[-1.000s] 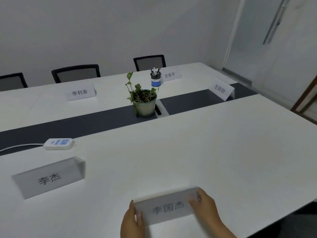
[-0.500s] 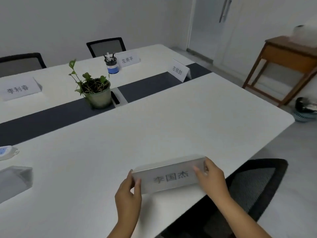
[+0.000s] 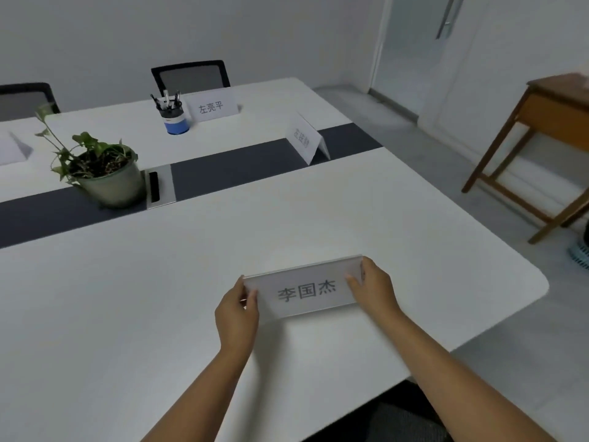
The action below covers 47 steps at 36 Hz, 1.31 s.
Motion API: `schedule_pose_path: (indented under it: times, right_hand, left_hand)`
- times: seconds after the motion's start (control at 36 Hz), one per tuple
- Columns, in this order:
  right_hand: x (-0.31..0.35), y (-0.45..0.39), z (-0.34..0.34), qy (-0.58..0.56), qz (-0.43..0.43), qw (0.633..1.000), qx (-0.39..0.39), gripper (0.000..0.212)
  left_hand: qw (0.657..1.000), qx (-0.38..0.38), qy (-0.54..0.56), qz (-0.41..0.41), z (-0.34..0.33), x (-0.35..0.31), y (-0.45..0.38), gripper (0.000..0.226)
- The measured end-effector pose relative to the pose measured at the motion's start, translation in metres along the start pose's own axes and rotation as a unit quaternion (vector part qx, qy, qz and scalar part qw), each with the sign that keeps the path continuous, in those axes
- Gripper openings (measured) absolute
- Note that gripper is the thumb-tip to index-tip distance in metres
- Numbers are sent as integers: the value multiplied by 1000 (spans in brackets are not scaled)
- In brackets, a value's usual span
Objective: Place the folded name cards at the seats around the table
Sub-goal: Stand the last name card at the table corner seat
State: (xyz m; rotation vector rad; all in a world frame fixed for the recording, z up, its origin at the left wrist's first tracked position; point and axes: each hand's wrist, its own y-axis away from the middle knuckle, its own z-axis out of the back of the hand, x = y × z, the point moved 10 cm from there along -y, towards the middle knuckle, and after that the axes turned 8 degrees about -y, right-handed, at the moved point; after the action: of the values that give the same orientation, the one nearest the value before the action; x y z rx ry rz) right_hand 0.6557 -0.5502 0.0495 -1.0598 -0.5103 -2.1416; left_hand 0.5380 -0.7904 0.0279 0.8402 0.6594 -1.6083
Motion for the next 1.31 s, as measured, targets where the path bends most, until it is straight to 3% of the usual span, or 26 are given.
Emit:
schedule_pose_path:
  times: [0.31,0.5,0.64,0.69,0.78,0.86,0.97,1.14,1.31]
  right_hand:
    - [7,-124,-56,-58,48,997,34,32]
    - [-2,-150,-80,-99,51,993,33,31]
    - [-18,-149,-98,-108,24,990,93,62]
    - [-29,-143,-97,-66,27,995,70,62]
    - [-45,-133,-90,5,43,999,12,40]
    - [-52,-135,-89,9,54,998,-26,26]
    - [-45,-150,-90,8,63,996,-61,13]
    - [-36,-160,-95,60,91,988,-106,15]
    - [-35,-172,-96,94,66,985,-128,18]
  left_hand:
    - [992,-111,-12,50,-21,3,-88,24]
    - [998,-56,30,24,-32,9,-119,48]
    - [999,-12,36,18,-46,14,-112,68]
    - [999,-14,4,34,-49,26,-104,67]
    - [993,-32,-98,57,-49,49,-94,49]
    - [990,-53,-115,66,-45,57,-96,26]
    - [984,-38,-163,56,-44,58,-112,13]
    - [951,-75,-298,-47,-49,44,-124,24]
    - [958,-64,-273,-56,-50,44,-140,34]
